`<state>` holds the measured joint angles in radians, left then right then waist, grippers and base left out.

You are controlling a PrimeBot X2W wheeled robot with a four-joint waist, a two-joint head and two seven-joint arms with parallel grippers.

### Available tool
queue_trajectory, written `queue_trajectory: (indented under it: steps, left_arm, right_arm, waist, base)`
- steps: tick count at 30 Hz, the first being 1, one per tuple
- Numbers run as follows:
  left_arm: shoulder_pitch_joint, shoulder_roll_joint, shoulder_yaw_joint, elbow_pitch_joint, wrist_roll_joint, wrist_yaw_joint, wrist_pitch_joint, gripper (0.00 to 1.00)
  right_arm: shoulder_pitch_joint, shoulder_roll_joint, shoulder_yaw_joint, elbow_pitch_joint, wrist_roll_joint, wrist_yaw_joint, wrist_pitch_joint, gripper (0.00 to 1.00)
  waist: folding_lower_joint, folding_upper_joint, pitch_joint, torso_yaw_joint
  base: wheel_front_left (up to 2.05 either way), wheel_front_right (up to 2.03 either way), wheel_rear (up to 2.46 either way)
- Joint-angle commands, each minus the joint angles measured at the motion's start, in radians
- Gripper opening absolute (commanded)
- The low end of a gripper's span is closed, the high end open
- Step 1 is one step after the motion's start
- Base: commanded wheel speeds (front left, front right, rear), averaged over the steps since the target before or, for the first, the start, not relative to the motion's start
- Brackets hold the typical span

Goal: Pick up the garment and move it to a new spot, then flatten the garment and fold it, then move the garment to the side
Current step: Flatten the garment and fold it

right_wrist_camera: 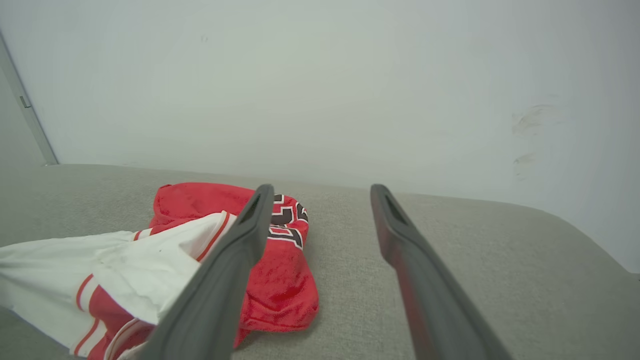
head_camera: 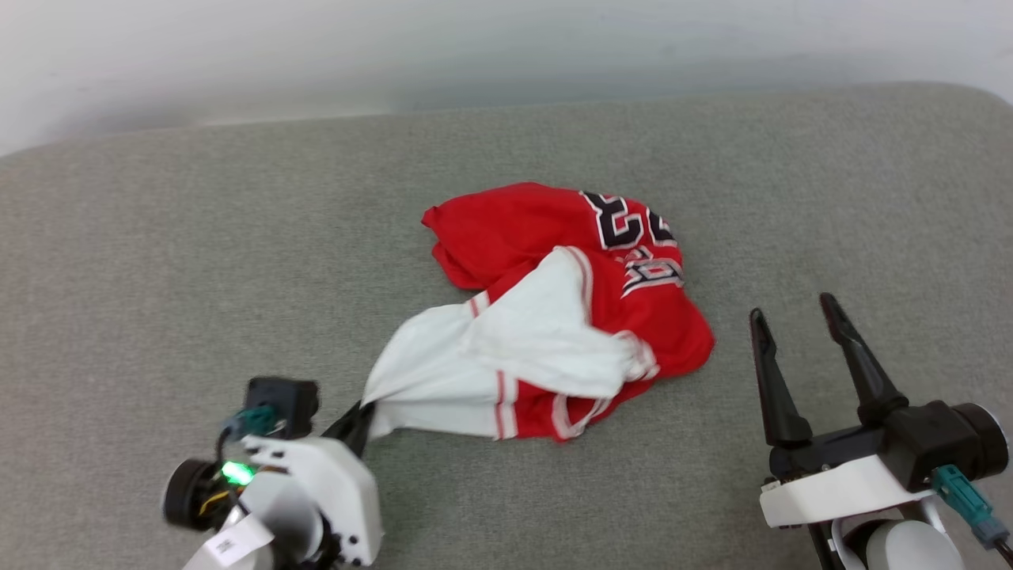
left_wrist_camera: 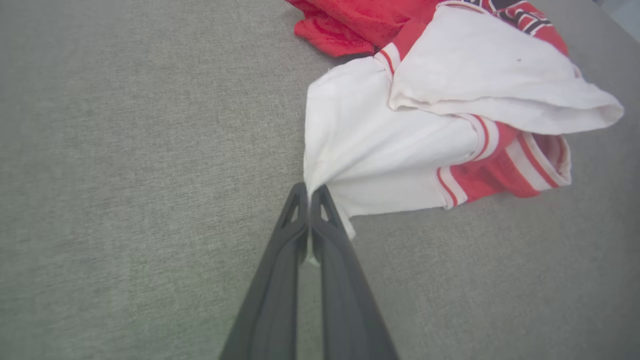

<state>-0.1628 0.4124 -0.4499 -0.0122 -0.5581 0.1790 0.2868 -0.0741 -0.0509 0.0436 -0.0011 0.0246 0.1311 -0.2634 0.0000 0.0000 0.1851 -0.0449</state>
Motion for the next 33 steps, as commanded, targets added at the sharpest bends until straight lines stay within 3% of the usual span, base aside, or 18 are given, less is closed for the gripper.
queue_trajectory:
  steps: [1,7,8,9,15,23,27,29,33]
  left_arm:
    - [0.024,0.009,0.013,-0.009,-0.008,0.012,-0.005,0.00]
    - [0.112,0.052,0.069,0.010,-0.035,0.050,-0.014,0.00]
    - [0.116,0.061,0.063,0.022,-0.025,0.044,-0.018,0.25]
    - [0.113,0.062,0.061,0.034,-0.021,0.043,-0.028,1.00]
    - [0.076,0.028,0.048,0.062,0.006,0.004,-0.155,1.00]
    - [0.016,0.003,0.016,0.079,0.122,-0.064,-0.472,1.00]
    - [0.013,-0.019,0.009,0.088,0.147,-0.069,-0.526,1.00]
    - [0.012,-0.027,0.005,0.093,0.155,-0.072,-0.536,1.00]
    - [0.002,-0.038,-0.001,0.098,0.168,-0.076,-0.544,1.00]
  right_arm:
    - [0.010,0.001,0.002,0.002,-0.003,-0.001,-0.002,1.00]
    - [0.014,0.001,-0.006,0.010,-0.002,-0.001,-0.002,1.00]
    - [0.016,0.001,-0.006,0.013,-0.001,-0.001,-0.002,1.00]
    - [0.017,0.001,-0.005,0.017,-0.001,-0.001,-0.002,1.00]
    - [0.019,0.001,-0.011,0.025,-0.002,-0.001,-0.002,1.00]
    - [0.024,0.001,-0.005,0.030,-0.019,-0.001,-0.002,1.00]
    - [0.021,0.001,0.039,0.046,-0.050,-0.001,0.005,1.00]
    - [-0.006,-0.010,0.094,0.054,-0.048,-0.001,0.058,1.00]
    - [-0.076,-0.104,0.268,0.043,0.031,-0.001,0.272,1.00]
  waist:
    - [0.0000,0.0000,-0.015,0.016]
    - [0.0000,0.0000,-0.023,0.033]
    - [0.0000,0.0000,-0.024,0.034]
    - [0.0000,0.0000,-0.026,0.035]
    - [0.0000,0.0000,-0.039,0.046]
    - [0.0000,0.0000,-0.065,0.067]
    - [0.0000,0.0000,-0.075,0.083]
    - [0.0000,0.0000,-0.075,0.091]
    - [0.0000,0.0000,-0.065,0.110]
  base:
    - [0.00,0.00,0.00]
    - [0.00,0.00,0.00]
    - [0.00,0.00,0.00]
    - [0.00,0.00,0.00]
    - [0.00,0.00,0.00]
    - [0.00,0.00,0.00]
    - [0.00,0.00,0.00]
    - [0.00,0.00,0.00]
    - [0.00,0.00,0.00]
